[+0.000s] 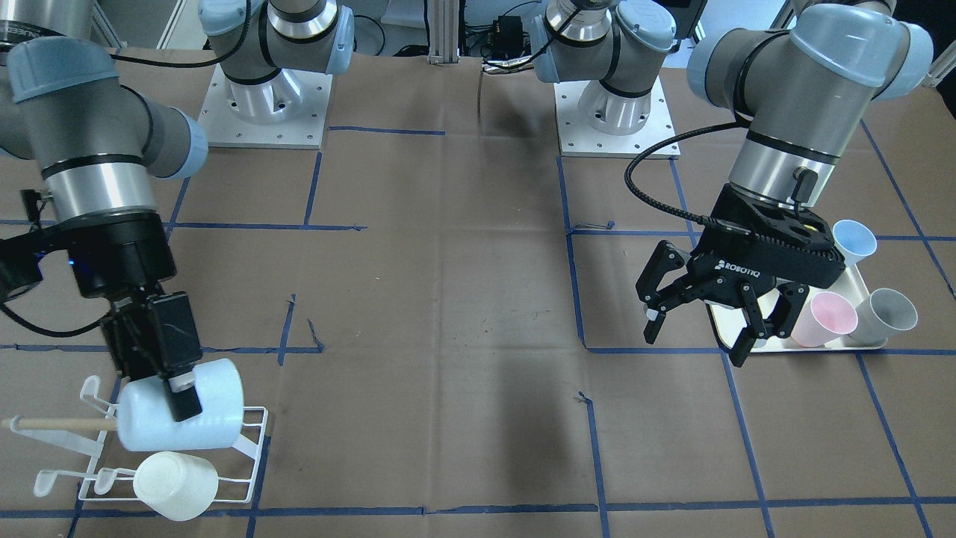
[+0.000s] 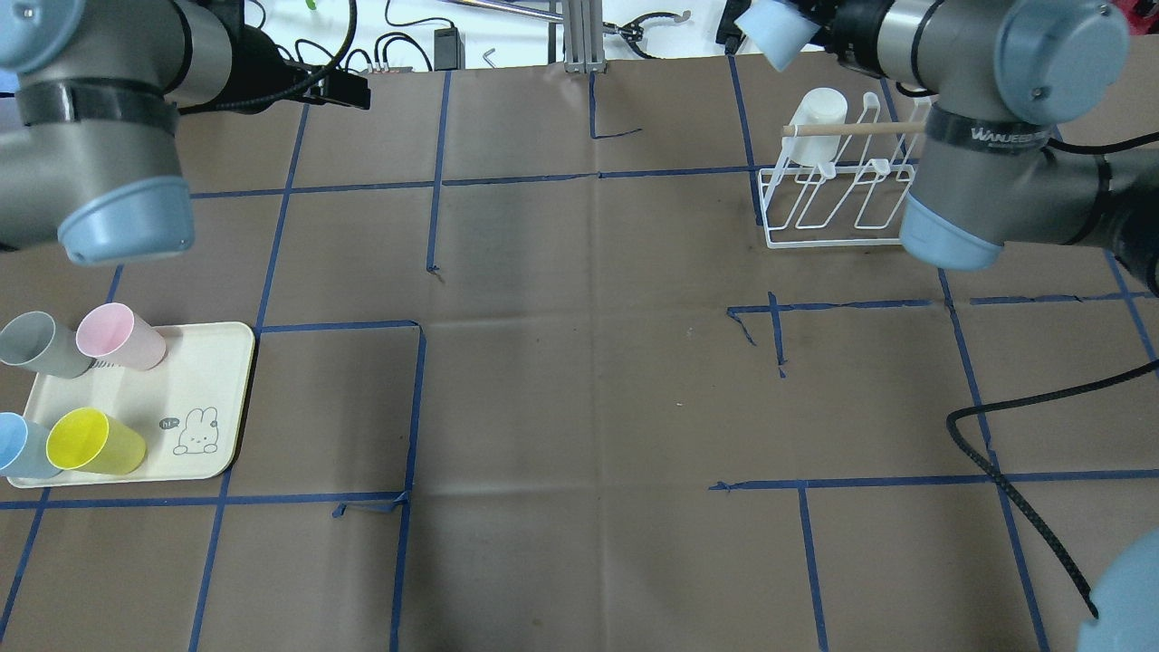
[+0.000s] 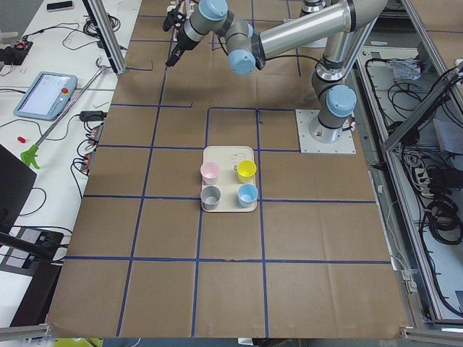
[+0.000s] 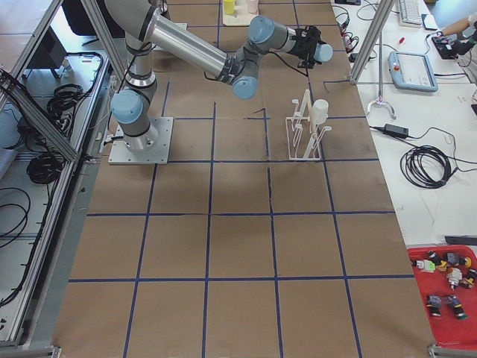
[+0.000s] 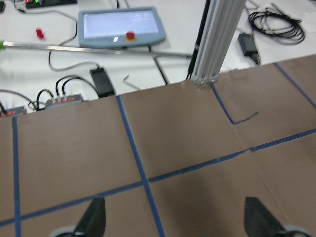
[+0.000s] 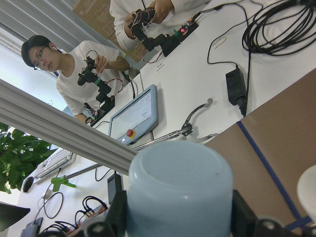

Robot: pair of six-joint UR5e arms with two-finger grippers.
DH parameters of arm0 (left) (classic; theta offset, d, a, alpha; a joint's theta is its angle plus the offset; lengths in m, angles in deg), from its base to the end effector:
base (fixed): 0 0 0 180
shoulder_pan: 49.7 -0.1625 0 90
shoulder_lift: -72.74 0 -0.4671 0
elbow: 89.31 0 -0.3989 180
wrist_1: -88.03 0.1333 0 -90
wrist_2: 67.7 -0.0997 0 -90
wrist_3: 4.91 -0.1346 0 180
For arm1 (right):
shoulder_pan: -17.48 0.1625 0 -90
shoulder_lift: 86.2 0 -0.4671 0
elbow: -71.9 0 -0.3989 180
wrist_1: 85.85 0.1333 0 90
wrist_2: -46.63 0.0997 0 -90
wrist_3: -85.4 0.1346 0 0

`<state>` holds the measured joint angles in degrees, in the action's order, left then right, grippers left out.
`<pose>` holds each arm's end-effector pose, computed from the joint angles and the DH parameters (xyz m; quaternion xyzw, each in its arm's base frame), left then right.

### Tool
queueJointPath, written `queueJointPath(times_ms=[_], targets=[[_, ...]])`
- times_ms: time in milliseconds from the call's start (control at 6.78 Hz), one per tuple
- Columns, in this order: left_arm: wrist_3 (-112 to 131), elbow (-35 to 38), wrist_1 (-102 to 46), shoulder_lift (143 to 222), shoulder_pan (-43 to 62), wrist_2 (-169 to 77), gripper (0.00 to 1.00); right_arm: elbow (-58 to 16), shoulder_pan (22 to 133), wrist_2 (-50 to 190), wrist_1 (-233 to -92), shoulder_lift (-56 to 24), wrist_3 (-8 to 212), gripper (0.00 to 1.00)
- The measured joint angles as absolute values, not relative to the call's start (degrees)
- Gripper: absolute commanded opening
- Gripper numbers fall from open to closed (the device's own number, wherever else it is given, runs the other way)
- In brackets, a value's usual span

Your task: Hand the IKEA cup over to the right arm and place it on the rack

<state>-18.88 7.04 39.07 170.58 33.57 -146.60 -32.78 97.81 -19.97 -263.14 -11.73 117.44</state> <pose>-0.0879 -0.6136 0.4546 -0.0835 -0.9648 0.2442 0.0510 0.0787 -0.6501 0.4284 0.2157 0.8384 -0.4244 0.2655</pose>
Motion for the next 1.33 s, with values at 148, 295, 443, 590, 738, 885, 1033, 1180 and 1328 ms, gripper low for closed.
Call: queueJointPath(times_ms=[148, 295, 443, 590, 738, 885, 1033, 1180, 1328], targets=[[-12.58, 2.41, 26.28, 170.7, 35.2, -151.56, 0.99, -32.66, 94.77, -20.28, -263.31, -12.12, 108.29, 0.08], [-8.02, -0.21, 16.07, 170.34, 36.61, -155.14, 0.99, -32.63, 92.53, -20.48, -264.04, -12.68, 99.62, 0.08], [-4.14, -1.39, 7.7, 168.94, 38.18, -157.34, 0.99, -32.55, 90.89, -20.62, -265.63, -13.78, 92.06, 0.08], [-1.18, -1.34, 3.1, 167.2, 39.27, -157.94, 0.99, -32.36, 89.58, -20.64, -268.0, -15.32, 85.91, 0.08], [0.05, -0.85, 1.34, 165.96, 39.73, -157.87, 0.99, -31.86, 88.4, -20.58, -270.45, -17.32, 80.65, 0.08], [0.26, -0.49, 0.82, 165.31, 39.7, -157.77, 0.99, -31.1, 87.38, -20.45, -271.82, -19.38, 76.22, 0.08], [-0.92, -0.26, 0.7, 164.9, 39.35, -157.87, 0.99, -30.49, 86.39, -20.28, -272.39, -20.94, 73.01, 0.08], [-2.63, -0.03, 0.72, 164.54, 39.09, -158.04, 0.99, -30.32, 85.5, -20.13, -272.63, -22.08, 71.37, 0.08], [-4.02, 0.36, 0.88, 164.22, 38.93, -158.11, 0.99, -30.45, 85.03, -20.04, -273.11, -23.16, 70.74, 0.08]])
